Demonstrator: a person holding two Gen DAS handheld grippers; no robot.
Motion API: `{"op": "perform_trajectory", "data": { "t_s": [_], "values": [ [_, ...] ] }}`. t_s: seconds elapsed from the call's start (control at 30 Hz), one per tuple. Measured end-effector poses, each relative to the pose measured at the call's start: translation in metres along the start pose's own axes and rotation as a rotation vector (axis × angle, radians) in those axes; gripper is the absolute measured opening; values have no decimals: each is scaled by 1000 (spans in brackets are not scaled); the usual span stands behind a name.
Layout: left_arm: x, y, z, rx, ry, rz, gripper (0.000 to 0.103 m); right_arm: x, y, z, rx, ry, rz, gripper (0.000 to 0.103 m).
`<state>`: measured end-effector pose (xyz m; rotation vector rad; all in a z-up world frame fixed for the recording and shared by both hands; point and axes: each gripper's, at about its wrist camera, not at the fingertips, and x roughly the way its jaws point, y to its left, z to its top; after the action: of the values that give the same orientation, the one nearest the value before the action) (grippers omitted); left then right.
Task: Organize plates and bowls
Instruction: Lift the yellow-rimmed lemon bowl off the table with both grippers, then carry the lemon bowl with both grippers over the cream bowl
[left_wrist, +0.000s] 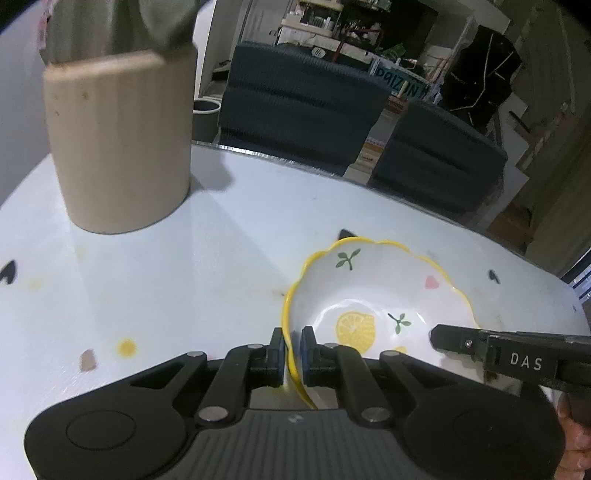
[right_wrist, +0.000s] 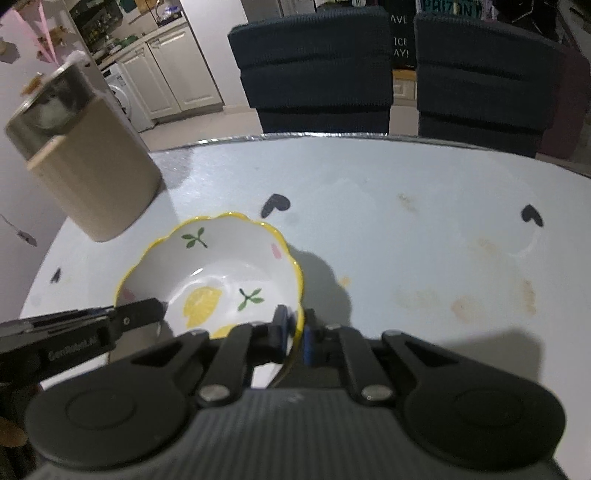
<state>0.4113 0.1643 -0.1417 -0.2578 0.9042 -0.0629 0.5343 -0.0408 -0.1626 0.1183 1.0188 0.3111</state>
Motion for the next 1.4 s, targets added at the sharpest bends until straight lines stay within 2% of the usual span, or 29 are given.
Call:
{"op": "perform_trajectory", "data": {
  "t_s": [0.33, 0.7, 1.0, 1.4],
  "values": [
    [-95, -49, -14, 70, -79, 11, 9, -104, 5, -25, 18, -108, 24, 9],
    [-166, -103, -60, 116, -118, -33, 9, -200, -4, -83, 47, -184, 6, 9],
    [-194, -143, -108, 183, -115, -73, 9, -243, -32, -139, 99, -217, -22, 9],
    [-200, -180, -178, 211, -80, -110, 9, -273, -68, -213, 159, -211, -61, 9]
  ]
}}
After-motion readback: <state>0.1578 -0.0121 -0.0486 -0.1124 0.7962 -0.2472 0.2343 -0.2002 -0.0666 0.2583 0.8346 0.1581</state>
